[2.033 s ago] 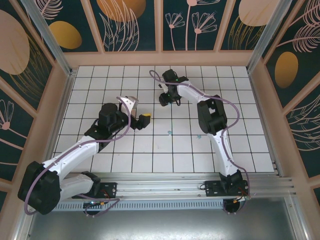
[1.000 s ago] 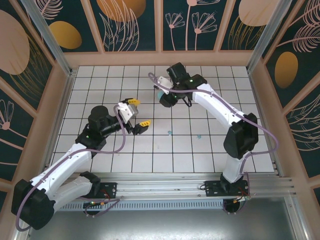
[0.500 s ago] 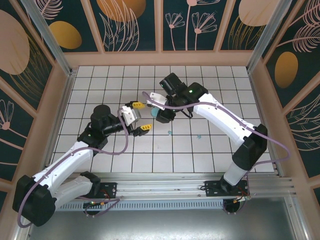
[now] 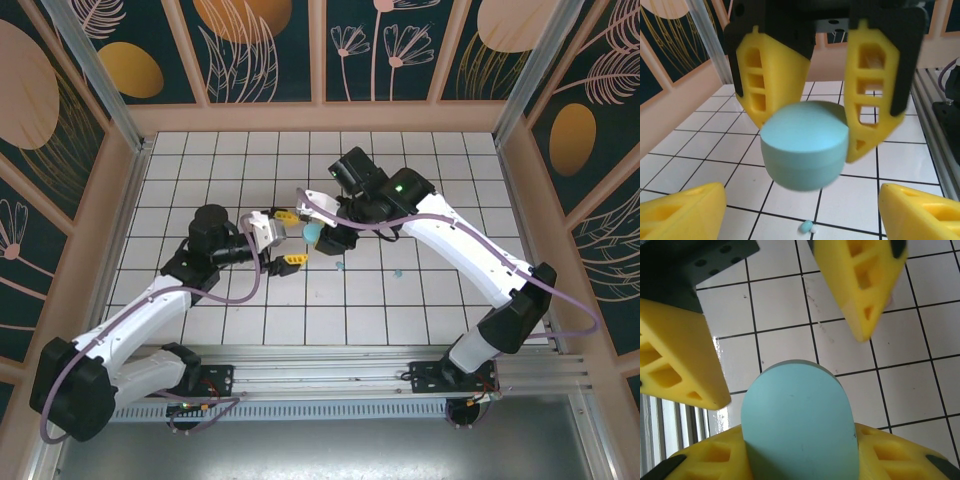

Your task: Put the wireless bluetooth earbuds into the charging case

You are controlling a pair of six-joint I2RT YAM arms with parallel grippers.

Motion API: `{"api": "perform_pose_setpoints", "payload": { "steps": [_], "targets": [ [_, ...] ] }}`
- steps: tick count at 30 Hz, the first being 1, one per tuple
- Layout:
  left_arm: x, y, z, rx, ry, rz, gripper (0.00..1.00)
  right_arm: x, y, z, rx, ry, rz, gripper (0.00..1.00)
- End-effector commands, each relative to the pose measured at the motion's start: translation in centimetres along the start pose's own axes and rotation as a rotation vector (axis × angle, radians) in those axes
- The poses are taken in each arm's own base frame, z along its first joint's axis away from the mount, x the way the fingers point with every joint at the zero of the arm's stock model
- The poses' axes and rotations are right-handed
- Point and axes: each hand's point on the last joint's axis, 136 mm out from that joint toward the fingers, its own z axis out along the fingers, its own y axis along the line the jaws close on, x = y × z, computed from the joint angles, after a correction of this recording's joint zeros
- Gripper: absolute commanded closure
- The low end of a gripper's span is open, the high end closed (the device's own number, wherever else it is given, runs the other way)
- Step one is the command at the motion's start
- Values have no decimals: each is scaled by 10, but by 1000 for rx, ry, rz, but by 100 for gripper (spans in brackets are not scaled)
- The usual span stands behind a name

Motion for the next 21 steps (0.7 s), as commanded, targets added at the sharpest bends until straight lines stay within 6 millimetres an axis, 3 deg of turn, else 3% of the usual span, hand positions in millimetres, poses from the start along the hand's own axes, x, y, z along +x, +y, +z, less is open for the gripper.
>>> {"api": "perform_pose_setpoints", "payload": {
  "steps": [1, 10, 15, 21],
  "targets": [
    [-22, 1, 2, 42, -54, 41, 26, 3, 13, -3, -40, 3, -22, 74],
    [-19, -4, 9, 115, -41, 18, 47, 1, 17, -6, -52, -10, -25, 74],
    [-15, -4, 8, 114, -25, 13, 49, 2, 19, -5, -56, -9, -27, 74],
    [-15, -6, 7, 113, -21, 15, 64, -1, 20, -6, -61, -17, -29, 74]
  ]
}}
